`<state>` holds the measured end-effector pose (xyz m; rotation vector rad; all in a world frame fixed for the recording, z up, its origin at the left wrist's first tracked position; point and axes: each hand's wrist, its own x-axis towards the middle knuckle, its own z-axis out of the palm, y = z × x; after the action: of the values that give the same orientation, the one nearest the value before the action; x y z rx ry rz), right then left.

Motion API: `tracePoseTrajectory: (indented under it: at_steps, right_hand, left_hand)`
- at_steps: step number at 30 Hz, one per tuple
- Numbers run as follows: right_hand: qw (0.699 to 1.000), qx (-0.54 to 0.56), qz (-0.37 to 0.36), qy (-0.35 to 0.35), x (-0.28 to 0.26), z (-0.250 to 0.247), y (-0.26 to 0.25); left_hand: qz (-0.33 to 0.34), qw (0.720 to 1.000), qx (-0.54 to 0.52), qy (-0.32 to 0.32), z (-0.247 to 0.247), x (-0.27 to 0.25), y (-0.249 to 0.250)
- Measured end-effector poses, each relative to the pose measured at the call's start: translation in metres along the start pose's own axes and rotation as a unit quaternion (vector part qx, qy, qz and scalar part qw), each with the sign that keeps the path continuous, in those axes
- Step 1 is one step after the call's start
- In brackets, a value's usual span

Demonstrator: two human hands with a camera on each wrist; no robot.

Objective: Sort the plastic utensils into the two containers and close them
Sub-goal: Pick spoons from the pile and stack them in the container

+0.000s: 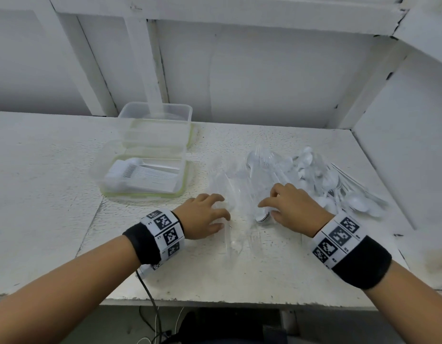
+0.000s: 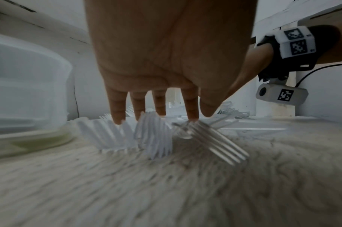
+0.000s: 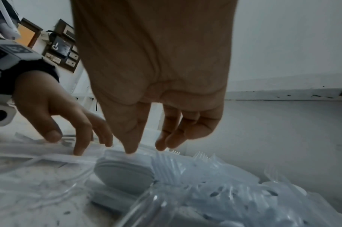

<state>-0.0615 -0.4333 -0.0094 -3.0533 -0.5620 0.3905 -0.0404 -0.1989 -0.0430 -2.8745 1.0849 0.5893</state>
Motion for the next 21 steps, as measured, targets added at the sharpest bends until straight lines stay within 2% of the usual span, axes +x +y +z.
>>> tracePoseTrajectory:
  at_steps: [7, 9, 11, 13, 15, 18, 19, 21]
  right_hand:
    - [0.999, 0.020, -0.032, 0.009, 0.000, 0.006, -0.002]
    - [0.997, 0.063, -0.030, 0.013, 0.004, 0.006, -0.002]
    - [0.990, 0.130, -0.023, 0.046, 0.009, 0.003, -0.001]
    - [0.976, 0.196, -0.016, 0.093, 0.014, -0.003, 0.000]
    - [0.963, 0.241, -0.018, 0.117, 0.019, -0.012, -0.001]
    - [0.949, 0.303, -0.026, 0.080, 0.024, -0.021, -0.006]
    - [0.947, 0.309, -0.021, 0.079, 0.025, -0.022, -0.007]
    - [0.946, 0.308, -0.006, 0.105, 0.025, -0.021, -0.004]
  left_hand:
    - [-0.044, 0.999, 0.002, 0.013, -0.003, -0.004, -0.012]
    - [-0.058, 0.998, 0.011, 0.022, -0.006, -0.003, -0.010]
    - [-0.062, 0.997, 0.015, 0.033, -0.010, -0.001, -0.006]
    - [-0.051, 0.996, 0.009, 0.072, -0.014, 0.002, 0.003]
    - [-0.040, 0.990, -0.009, 0.138, -0.020, 0.008, 0.012]
    - [-0.008, 0.968, -0.071, 0.241, -0.029, 0.013, 0.022]
    - [0.012, 0.962, -0.089, 0.259, -0.031, 0.015, 0.024]
    - [0.053, 0.962, -0.097, 0.249, -0.033, 0.020, 0.027]
